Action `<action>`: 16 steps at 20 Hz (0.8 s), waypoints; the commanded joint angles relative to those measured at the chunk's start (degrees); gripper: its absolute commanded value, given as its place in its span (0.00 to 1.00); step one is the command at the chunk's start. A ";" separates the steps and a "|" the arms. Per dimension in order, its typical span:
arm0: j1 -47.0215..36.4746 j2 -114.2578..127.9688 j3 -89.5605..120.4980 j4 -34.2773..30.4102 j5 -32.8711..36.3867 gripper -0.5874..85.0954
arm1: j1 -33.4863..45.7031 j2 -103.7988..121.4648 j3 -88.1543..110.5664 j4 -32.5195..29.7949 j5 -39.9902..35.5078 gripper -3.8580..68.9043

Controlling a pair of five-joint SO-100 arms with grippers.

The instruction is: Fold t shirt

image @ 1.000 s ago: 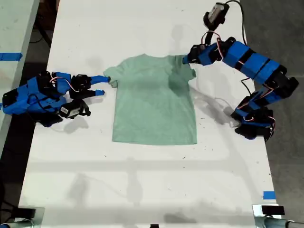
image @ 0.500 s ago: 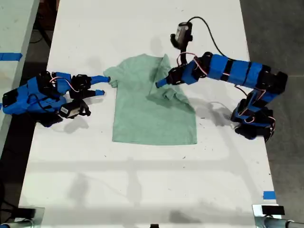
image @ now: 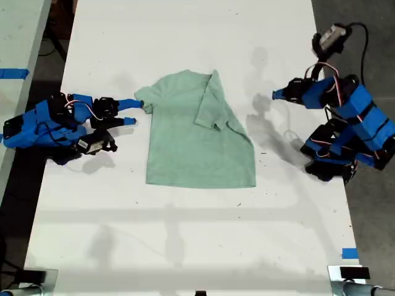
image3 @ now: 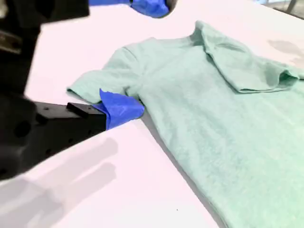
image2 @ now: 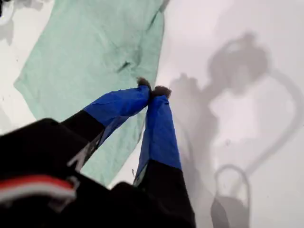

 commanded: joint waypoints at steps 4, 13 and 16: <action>5.10 0.26 2.11 0.09 2.72 0.43 | -6.86 28.56 33.93 -1.67 1.41 0.07; -8.88 0.53 2.11 -5.71 23.38 0.04 | -3.87 28.74 41.66 -4.92 0.88 0.10; -3.96 0.53 2.11 -16.70 31.29 0.00 | -5.27 28.74 41.66 -5.10 -0.53 0.07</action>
